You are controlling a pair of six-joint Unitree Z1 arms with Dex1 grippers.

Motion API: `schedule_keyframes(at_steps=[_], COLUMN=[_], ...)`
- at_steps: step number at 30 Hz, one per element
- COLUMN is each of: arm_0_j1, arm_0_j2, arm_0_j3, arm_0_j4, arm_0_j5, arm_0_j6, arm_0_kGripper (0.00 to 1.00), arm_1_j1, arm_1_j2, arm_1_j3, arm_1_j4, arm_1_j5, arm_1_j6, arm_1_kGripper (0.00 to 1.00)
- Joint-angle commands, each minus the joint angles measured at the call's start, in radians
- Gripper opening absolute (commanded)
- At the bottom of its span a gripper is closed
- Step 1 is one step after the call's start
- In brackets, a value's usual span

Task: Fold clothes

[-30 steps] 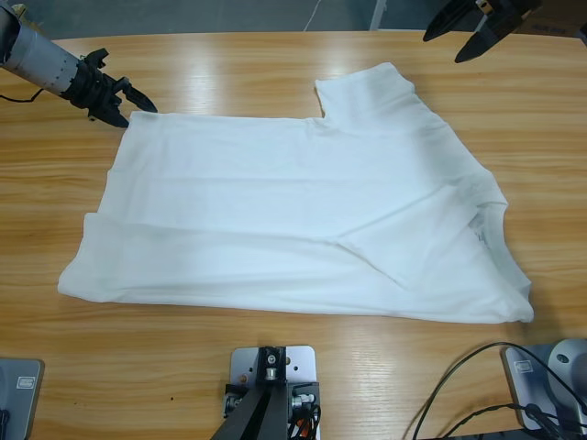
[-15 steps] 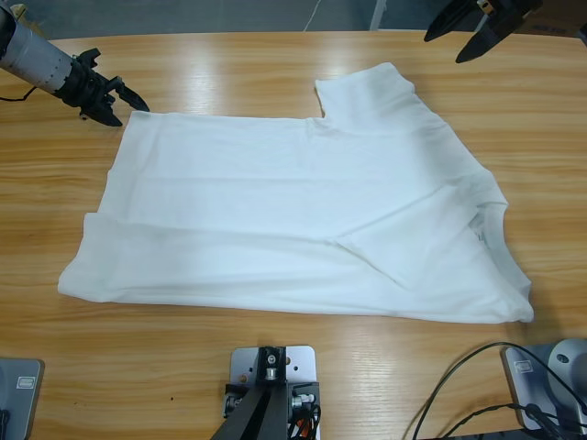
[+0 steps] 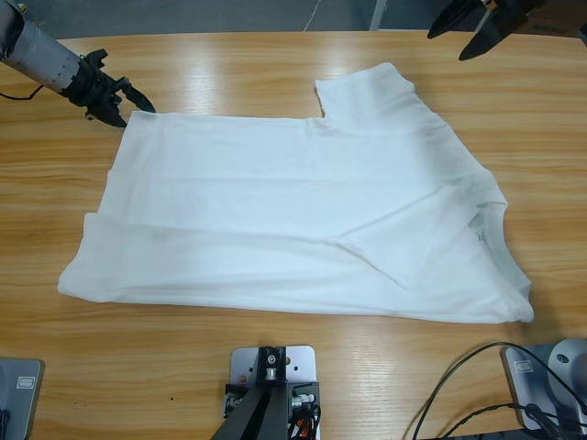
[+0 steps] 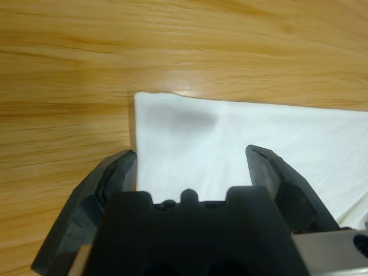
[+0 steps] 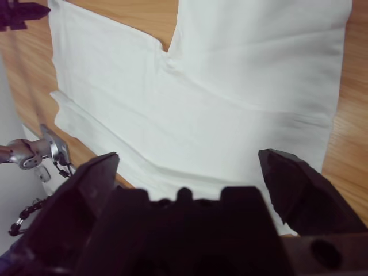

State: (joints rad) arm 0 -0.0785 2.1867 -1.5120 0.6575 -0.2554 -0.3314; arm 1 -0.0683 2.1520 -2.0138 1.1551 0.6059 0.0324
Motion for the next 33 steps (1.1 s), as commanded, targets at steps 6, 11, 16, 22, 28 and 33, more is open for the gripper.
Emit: schedule_keyframes(at_steps=[6, 11, 16, 22, 28, 33], arm_0_j1=[-0.020, -0.021, -0.029, -0.038, -0.048, -0.059], arm_0_j2=[0.091, 0.094, 0.096, 0.077, 0.057, 0.045], arm_0_j3=[0.002, 0.000, 0.001, -0.001, -0.002, -0.011], arm_0_j4=[0.017, 0.020, 0.022, 0.021, 0.036, 0.063], arm_0_j5=[0.015, 0.015, 0.015, 0.016, 0.015, 0.015], arm_0_j6=[-0.015, -0.015, -0.014, -0.012, -0.011, -0.010], arm_0_kGripper=[0.416, 0.208, 0.000, 0.000, 0.000, 0.000], arm_1_j1=[-0.024, -0.027, -0.030, -0.049, -0.072, -0.100], arm_1_j2=[0.037, 0.036, 0.037, 0.042, 0.075, 0.143], arm_1_j3=[0.003, 0.001, 0.001, 0.003, -0.003, 0.018], arm_1_j4=[0.014, 0.015, 0.015, 0.019, 0.014, -0.038], arm_1_j5=[0.002, 0.003, 0.002, -0.002, 0.035, 0.164], arm_1_j6=[-0.012, -0.012, -0.012, -0.006, -0.019, -0.066], arm_1_kGripper=[1.000, 1.000, 0.996, 0.987, 0.990, 0.991])
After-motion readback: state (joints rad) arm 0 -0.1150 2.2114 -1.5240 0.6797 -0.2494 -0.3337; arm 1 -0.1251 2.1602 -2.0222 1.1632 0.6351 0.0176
